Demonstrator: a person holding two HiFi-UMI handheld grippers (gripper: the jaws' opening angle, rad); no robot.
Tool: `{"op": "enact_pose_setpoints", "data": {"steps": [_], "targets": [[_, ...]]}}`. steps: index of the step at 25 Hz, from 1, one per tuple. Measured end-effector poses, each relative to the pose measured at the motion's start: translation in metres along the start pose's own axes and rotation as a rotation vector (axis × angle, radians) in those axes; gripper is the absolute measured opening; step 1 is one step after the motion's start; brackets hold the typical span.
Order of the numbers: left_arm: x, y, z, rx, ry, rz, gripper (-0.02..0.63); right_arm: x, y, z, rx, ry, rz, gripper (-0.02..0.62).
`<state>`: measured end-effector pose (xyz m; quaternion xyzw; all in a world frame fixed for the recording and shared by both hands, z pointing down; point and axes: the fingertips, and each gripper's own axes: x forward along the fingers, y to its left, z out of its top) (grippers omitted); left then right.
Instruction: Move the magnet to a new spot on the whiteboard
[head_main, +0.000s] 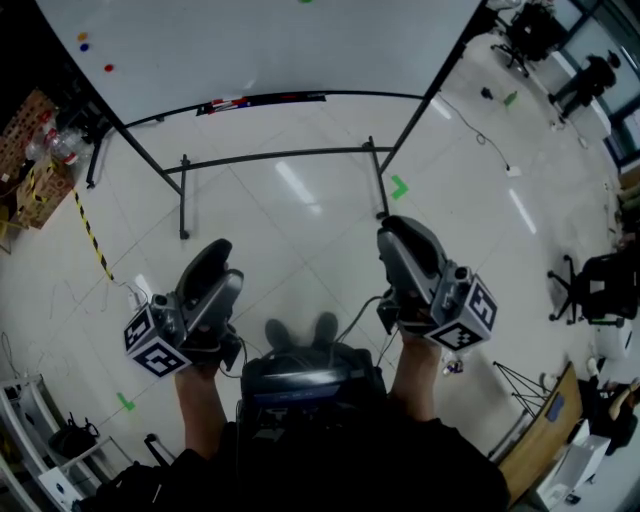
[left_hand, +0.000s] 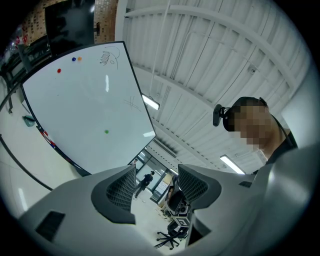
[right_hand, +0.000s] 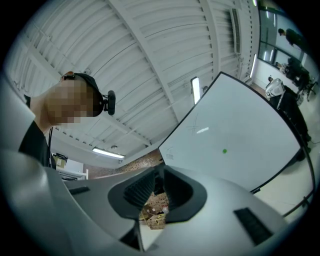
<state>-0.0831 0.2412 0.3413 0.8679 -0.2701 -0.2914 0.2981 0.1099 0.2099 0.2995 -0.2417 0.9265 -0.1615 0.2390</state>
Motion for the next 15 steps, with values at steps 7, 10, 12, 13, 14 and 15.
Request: {"op": "enact_pose_setpoints", "data": {"steps": [7, 10, 12, 13, 14, 15], "targets": [[0.003, -0.004, -0.004, 0.005, 0.001, 0.008, 0.252, -0.005, -0.001, 0.002, 0.007, -0.002, 0.012, 0.078], [0.006, -0.005, -0.006, 0.006, 0.004, 0.006, 0.252, -0.007, -0.003, 0.003, 0.008, -0.003, 0.013, 0.078], [0.007, -0.006, -0.01, 0.001, 0.007, 0.009, 0.252, -0.011, -0.004, 0.003, 0.012, 0.0, 0.01, 0.078], [0.007, -0.007, -0.013, -0.004, 0.008, 0.011, 0.252, -0.013, -0.004, 0.003, 0.016, 0.003, 0.008, 0.078], [0.007, -0.007, -0.015, -0.01, 0.009, 0.015, 0.252, -0.015, -0.004, 0.002, 0.021, 0.006, 0.004, 0.078], [0.006, -0.008, -0.018, -0.017, 0.009, 0.019, 0.252, -0.018, -0.004, 0.001, 0.026, 0.01, 0.0, 0.078]]}}
